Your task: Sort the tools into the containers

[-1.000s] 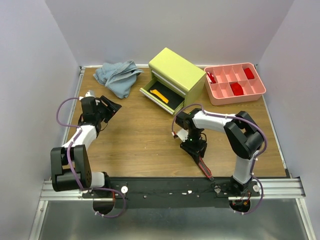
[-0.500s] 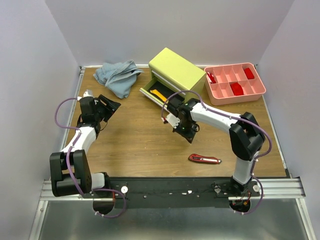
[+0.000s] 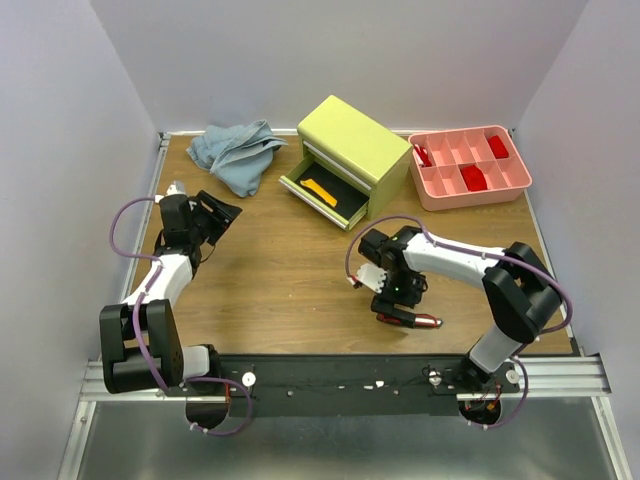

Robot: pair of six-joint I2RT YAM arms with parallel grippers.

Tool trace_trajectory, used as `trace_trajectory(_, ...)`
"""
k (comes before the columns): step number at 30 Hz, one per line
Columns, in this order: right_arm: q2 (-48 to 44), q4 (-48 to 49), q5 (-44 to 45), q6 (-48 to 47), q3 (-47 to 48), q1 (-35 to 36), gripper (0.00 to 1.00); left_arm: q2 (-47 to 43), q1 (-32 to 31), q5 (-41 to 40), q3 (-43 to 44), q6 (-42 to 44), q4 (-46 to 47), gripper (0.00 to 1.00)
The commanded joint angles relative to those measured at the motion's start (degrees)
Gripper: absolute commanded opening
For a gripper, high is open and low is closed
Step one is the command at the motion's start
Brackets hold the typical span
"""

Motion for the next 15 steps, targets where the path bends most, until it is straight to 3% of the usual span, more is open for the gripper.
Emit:
trace_trajectory(1,0.2,4.4,3.0,-2.8,-1.4,1.3,0.81,-1.5,0.4,-1.1,-1.4,0.7,0.8,0.7)
trace_trajectory(12,5.3,13.1,4.5,-2.9,-4.6,4.2,0.76,-1.9,0.5,-1.6,-1.9,0.9,0.2,0.7)
trace_trajectory(15,5.5,15.5,4.9,-3.7,-6.6,4.2,0.65,-2.3,0.7,-1.7,-2.4,0.9,0.4,0.71)
